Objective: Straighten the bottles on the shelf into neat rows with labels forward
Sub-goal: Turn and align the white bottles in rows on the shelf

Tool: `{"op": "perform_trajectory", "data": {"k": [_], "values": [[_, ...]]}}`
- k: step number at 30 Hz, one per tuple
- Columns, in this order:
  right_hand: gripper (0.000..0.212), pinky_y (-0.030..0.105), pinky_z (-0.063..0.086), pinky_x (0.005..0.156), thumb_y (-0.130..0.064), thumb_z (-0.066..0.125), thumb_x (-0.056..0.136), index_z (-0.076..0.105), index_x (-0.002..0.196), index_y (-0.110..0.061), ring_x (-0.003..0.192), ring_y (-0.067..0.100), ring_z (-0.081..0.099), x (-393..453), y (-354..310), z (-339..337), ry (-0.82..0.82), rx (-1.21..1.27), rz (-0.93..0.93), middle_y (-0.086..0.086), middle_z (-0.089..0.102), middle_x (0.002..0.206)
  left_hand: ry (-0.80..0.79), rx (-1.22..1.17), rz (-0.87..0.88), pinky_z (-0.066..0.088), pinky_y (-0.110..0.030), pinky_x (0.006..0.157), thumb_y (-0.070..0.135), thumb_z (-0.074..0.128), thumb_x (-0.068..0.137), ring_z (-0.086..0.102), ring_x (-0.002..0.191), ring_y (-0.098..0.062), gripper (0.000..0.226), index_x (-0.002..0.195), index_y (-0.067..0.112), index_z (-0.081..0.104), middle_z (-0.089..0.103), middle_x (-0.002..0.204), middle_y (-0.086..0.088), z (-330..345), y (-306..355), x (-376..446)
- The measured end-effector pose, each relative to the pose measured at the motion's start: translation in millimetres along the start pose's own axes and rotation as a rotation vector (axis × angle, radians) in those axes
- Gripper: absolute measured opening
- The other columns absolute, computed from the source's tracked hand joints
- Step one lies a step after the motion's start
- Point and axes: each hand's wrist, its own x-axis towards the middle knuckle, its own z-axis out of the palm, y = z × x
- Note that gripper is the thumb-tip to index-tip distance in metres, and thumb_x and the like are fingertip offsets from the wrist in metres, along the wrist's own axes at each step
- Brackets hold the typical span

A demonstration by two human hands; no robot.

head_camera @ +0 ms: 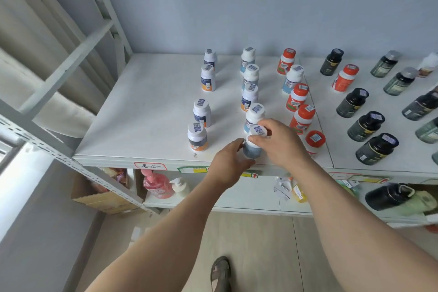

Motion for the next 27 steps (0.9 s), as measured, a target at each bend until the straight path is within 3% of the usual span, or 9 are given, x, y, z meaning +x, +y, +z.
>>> {"op": "perform_trajectory", "data": {"k": [5,9,11,16,21,24,27], "values": [[0.031,0.036,0.051,0.078,-0.044,0.071,0.082,0.067,0.104,-0.022,0.088,0.017,0.064,-1,-11,-16,0.007,0.078,0.019,-0.006,0.071,0.095,-0.087,-0.148,0.03,0.044,-0.022,0.093,0.028,0.076,0.079,0.059,0.105,-0.006,0.044,0.12,0.023,0.06,0.067,0.11,0.009,-10,-3,0],[0.031,0.035,0.052,0.078,-0.047,0.073,0.079,0.068,0.101,-0.025,0.086,0.012,0.065,-2,-17,-27,0.027,0.119,0.016,-0.009,0.071,0.093,-0.159,-0.275,0.046,0.048,-0.03,0.097,0.033,0.076,0.08,0.063,0.105,-0.008,0.043,0.12,0.027,0.062,0.07,0.109,0.011,-20,1,-2],[0.036,0.034,0.053,0.078,-0.048,0.074,0.076,0.068,0.103,-0.025,0.087,0.009,0.065,-1,-19,-31,-0.01,0.105,0.004,-0.011,0.071,0.094,-0.194,-0.311,0.04,0.05,-0.029,0.094,0.03,0.076,0.082,0.064,0.104,-0.01,0.041,0.12,0.026,0.062,0.071,0.108,0.009,-25,4,-4],[0.035,0.03,0.051,0.072,-0.047,0.075,0.076,0.069,0.101,-0.024,0.084,0.008,0.065,5,-22,-36,-0.033,0.095,-0.017,-0.01,0.071,0.09,-0.263,-0.393,0.029,0.047,-0.009,0.079,0.018,0.073,0.085,0.064,0.096,-0.001,0.04,0.124,0.017,0.062,0.071,0.112,0.005,-34,15,-6],[0.036,0.028,0.049,0.068,-0.049,0.075,0.074,0.069,0.099,-0.024,0.081,0.008,0.064,9,-19,-37,-0.018,0.093,-0.007,-0.01,0.07,0.088,-0.304,-0.416,0.016,0.049,-0.021,0.095,0.018,0.073,0.085,0.064,0.108,-0.01,0.037,0.121,0.019,0.063,0.07,0.115,0.004,-34,20,-2],[0.035,0.03,0.051,0.071,-0.047,0.076,0.075,0.069,0.1,-0.023,0.082,0.009,0.064,8,-15,-35,-0.018,0.089,-0.016,-0.01,0.07,0.09,-0.29,-0.36,0.029,0.049,-0.018,0.09,0.02,0.073,0.085,0.064,0.105,-0.007,0.039,0.123,0.019,0.062,0.07,0.114,0.007,-33,19,2],[0.035,0.031,0.051,0.074,-0.043,0.077,0.075,0.068,0.103,-0.024,0.085,0.01,0.064,6,-9,-28,-0.018,0.077,-0.026,-0.007,0.068,0.097,-0.2,-0.041,0.062,0.042,-0.01,0.076,0.031,0.073,0.084,0.06,0.099,-0.009,0.04,0.121,0.024,0.061,0.066,0.109,0.009,-34,15,7]]}}
